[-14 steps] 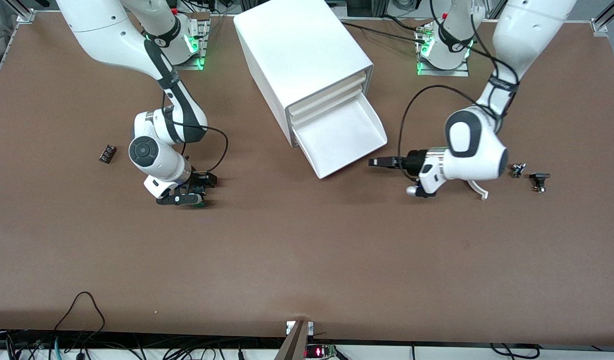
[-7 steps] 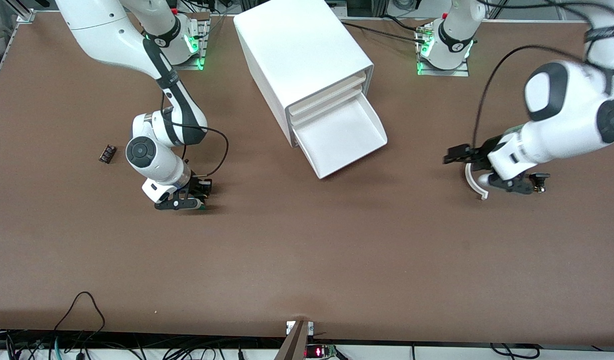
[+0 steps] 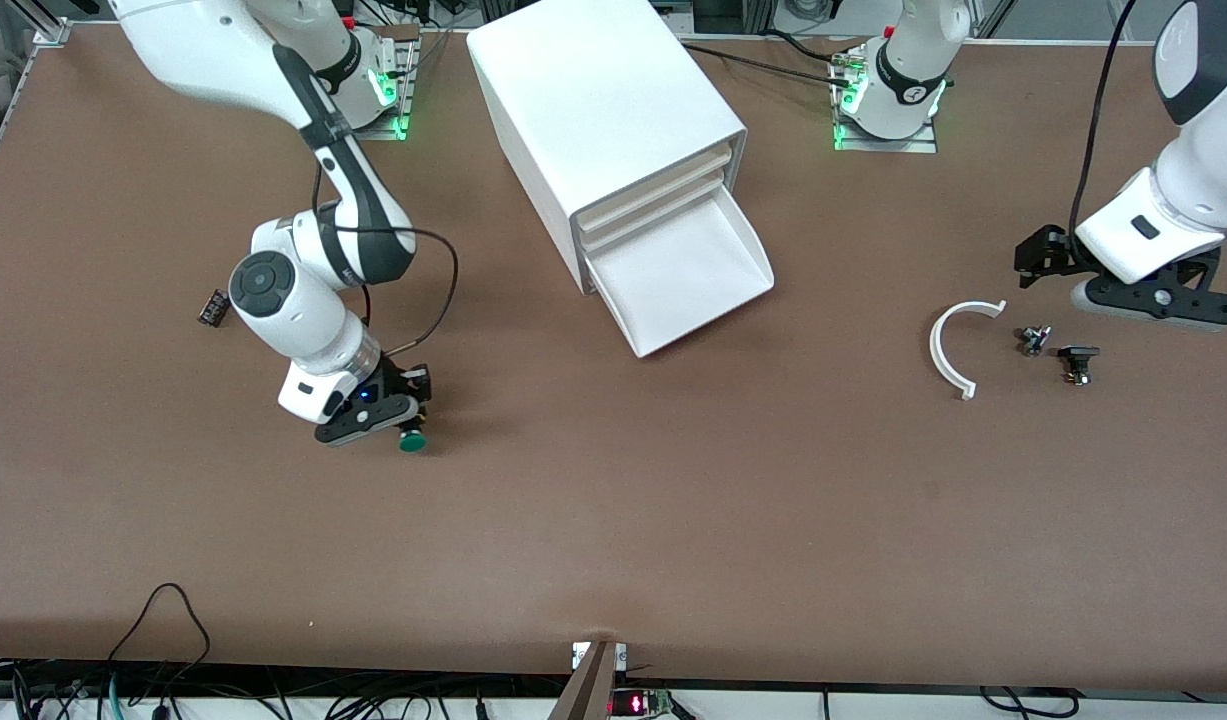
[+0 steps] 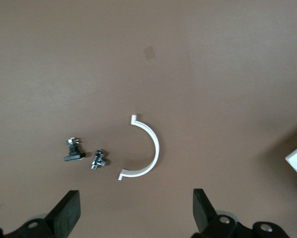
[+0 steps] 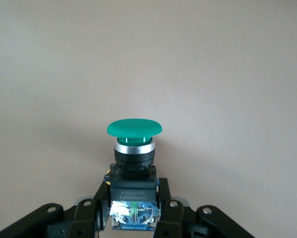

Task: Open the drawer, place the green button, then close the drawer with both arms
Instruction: 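Carry the green button with the right gripper into the open drawer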

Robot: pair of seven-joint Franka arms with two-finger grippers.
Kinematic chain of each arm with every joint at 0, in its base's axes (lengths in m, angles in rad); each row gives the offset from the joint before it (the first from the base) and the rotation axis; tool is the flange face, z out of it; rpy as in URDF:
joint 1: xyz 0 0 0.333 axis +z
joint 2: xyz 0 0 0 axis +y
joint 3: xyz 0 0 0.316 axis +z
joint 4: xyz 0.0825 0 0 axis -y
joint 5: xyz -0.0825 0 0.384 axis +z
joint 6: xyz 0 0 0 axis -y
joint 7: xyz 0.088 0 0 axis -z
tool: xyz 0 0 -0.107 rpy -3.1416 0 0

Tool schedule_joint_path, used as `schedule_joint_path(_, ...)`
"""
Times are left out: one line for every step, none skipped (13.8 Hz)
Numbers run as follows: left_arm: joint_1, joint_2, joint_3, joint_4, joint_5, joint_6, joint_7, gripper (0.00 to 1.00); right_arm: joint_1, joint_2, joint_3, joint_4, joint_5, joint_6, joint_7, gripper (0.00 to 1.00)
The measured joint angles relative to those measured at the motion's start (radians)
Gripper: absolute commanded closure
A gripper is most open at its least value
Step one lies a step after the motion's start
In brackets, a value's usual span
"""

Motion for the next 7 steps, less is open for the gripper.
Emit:
schedule_joint_path(0.0, 0.004, 0.01, 0.0, 0.0, -0.001, 0.0, 0.0, 0.01, -0.008, 0.024, 0.035, 0.0, -0.023, -0.028, 0.75)
schedule_joint_path(0.0, 0.009, 0.015, 0.0, 0.0, -0.001, 0.0, 0.0, 0.031, -0.013, 0.038, 0.075, -0.001, -0.062, -0.044, 0.75)
schedule_joint_path(0.0, 0.014, 0.017, 0.0, 0.0, -0.001, 0.0, 0.0, 0.061, -0.015, 0.045, 0.12, -0.007, -0.105, -0.067, 0.75)
schedule_joint_path(0.0, 0.019, 0.017, 0.0, 0.0, -0.002, 0.0, 0.0, 0.096, -0.015, 0.048, 0.163, -0.023, -0.143, -0.091, 0.75)
schedule_joint_path(0.0, 0.021, 0.017, -0.001, 0.0, -0.003, 0.0, 0.0, 0.134, -0.015, 0.049, 0.202, -0.041, -0.169, -0.11, 0.75)
schedule_joint_path(0.0, 0.021, 0.017, 0.0, 0.0, -0.004, 0.0, 0.0, 0.17, -0.013, 0.05, 0.233, -0.052, -0.184, -0.124, 0.75)
schedule_joint_path(0.0, 0.021, 0.017, 0.0, 0.0, -0.005, 0.0, 0.0, 0.206, -0.008, 0.051, 0.261, -0.058, -0.19, -0.142, 0.75)
